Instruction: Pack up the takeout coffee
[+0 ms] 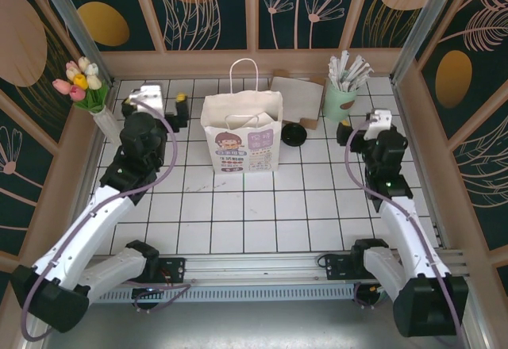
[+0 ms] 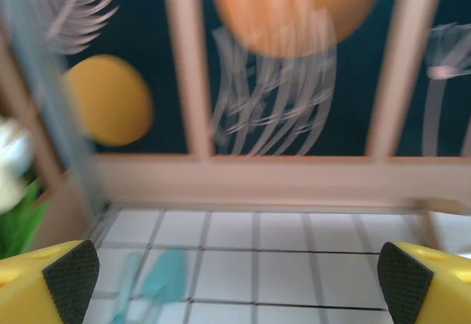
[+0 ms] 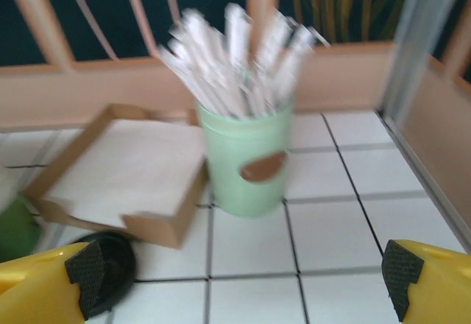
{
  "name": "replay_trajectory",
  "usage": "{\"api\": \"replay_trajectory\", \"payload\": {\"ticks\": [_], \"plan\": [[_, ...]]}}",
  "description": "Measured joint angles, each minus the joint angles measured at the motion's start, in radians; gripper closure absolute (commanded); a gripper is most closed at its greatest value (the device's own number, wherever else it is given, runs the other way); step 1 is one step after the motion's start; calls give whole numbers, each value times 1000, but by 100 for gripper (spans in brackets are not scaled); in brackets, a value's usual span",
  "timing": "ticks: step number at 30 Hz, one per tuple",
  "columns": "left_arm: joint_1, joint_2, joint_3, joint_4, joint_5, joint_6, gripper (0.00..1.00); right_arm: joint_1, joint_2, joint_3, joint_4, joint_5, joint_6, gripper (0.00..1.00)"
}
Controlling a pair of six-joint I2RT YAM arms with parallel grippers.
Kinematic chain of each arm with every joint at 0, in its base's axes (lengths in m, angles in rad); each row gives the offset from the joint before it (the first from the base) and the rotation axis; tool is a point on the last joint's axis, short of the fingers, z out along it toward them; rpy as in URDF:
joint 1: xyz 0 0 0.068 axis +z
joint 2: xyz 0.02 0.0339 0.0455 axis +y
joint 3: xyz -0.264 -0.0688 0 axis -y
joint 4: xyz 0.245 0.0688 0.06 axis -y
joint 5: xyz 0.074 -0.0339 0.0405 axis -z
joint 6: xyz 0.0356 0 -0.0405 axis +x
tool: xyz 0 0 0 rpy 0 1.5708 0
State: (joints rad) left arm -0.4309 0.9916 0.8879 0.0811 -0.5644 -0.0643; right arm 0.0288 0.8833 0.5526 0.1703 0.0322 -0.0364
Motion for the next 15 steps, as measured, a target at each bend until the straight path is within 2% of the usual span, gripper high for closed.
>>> {"api": "replay_trajectory", "payload": {"ticks": [3, 6, 8, 11, 15], "plan": [[50, 46, -147, 64, -109, -56, 1, -79, 50, -91, 67, 47, 72, 1], [87, 124, -274, 101, -153, -98, 1, -192, 141, -150, 143, 41, 150, 1], [127, 174, -317, 126, -150, -115, 1, -248, 219, -174, 202, 28, 184, 1], [201, 274, -329, 191, -129, -129, 1, -266, 335, -190, 297, -10, 200, 1], [275, 387, -360, 339, -15, -119, 1, -266, 457, -202, 465, -84, 190, 1]]}}
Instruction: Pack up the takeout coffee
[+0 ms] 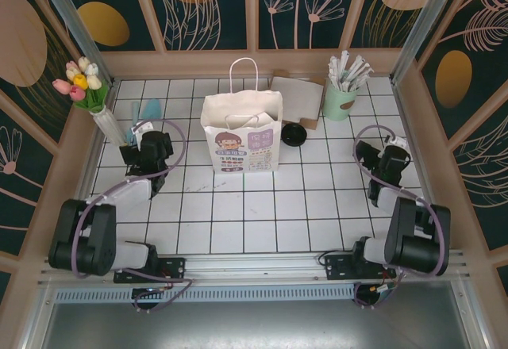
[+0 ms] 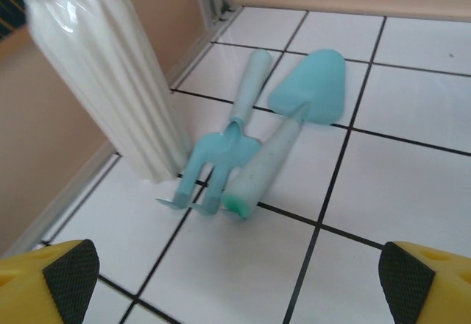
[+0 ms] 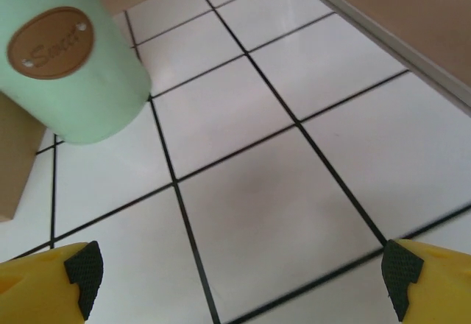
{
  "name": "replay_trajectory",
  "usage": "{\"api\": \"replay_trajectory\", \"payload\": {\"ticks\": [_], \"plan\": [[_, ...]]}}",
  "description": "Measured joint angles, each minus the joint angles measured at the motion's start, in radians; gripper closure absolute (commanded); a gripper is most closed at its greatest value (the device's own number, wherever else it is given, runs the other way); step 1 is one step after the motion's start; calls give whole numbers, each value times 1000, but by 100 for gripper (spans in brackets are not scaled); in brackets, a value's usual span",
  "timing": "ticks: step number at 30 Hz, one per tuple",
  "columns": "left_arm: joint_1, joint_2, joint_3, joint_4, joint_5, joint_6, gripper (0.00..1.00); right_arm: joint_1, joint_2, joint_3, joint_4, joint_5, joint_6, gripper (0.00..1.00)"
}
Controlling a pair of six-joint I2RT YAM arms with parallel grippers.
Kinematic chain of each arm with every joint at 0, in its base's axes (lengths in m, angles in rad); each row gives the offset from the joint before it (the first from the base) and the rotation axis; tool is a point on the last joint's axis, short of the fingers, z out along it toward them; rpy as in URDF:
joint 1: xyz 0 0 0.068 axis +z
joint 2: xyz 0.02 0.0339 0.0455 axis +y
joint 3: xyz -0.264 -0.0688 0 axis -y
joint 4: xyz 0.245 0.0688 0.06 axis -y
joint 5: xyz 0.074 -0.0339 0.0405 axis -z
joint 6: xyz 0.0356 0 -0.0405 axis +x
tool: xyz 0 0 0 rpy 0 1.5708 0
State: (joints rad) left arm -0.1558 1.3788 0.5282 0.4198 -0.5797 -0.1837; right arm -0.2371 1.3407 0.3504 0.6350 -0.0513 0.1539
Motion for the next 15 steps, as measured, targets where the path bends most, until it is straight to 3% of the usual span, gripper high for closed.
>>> {"api": "replay_trajectory", "payload": {"ticks": [7, 15], "plan": [[41, 105, -67, 225, 194, 51, 1, 16, 83, -13, 166, -143, -77, 1], [116, 108, -185, 540, 347, 101, 1, 174, 83, -71, 338, -207, -174, 1]]}}
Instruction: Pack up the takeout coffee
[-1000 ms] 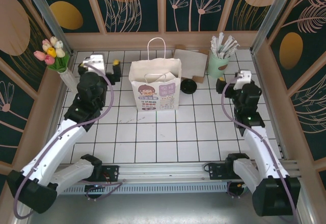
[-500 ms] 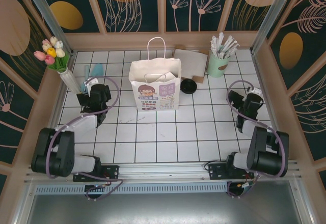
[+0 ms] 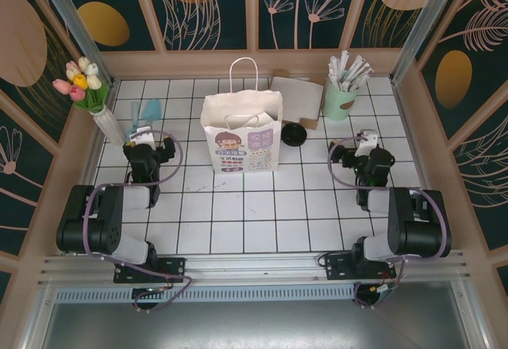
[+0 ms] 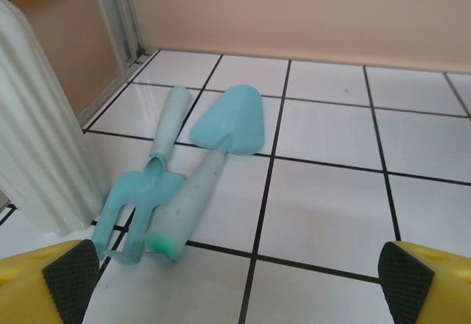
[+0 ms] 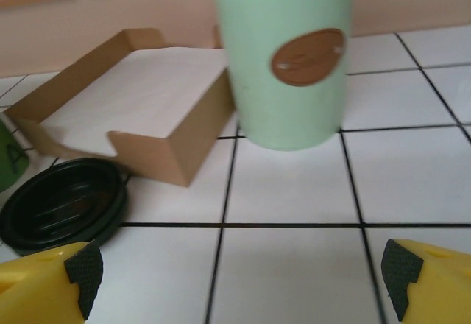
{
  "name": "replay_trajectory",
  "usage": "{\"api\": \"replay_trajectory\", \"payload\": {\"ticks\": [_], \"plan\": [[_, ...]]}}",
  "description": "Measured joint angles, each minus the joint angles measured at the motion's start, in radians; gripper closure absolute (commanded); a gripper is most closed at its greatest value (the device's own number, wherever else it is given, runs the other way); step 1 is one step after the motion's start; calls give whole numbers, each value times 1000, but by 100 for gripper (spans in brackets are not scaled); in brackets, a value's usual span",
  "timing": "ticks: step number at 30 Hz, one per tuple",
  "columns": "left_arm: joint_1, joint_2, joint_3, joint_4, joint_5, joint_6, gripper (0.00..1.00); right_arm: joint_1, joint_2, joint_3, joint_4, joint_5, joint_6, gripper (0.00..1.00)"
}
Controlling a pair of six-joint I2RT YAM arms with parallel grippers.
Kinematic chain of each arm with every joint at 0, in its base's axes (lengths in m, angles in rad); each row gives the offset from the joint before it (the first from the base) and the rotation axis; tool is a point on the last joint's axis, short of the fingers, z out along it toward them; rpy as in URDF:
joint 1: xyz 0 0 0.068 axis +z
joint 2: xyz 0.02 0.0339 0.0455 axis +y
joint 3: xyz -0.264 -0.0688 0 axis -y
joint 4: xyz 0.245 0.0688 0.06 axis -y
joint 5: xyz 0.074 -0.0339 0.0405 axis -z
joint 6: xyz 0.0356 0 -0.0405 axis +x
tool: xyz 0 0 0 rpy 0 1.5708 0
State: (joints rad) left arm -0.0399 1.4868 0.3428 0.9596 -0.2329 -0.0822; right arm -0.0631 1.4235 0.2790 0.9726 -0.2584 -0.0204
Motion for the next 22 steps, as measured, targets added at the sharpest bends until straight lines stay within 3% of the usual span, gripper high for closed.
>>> {"api": "replay_trajectory", "payload": {"ticks": [3, 6, 9, 22], "plan": [[10, 17, -80, 150, 32, 1, 1, 20, 34, -2, 45, 7, -9, 1], [12, 37, -111, 201, 35, 0, 1, 12, 91, -43, 179, 41, -3, 1], [12, 39, -112, 244, 35, 0, 1, 12, 119, -48, 180, 121, 11, 1], [12, 39, -112, 278, 36, 0, 1, 17, 119, -48, 207, 214, 24, 1]]}}
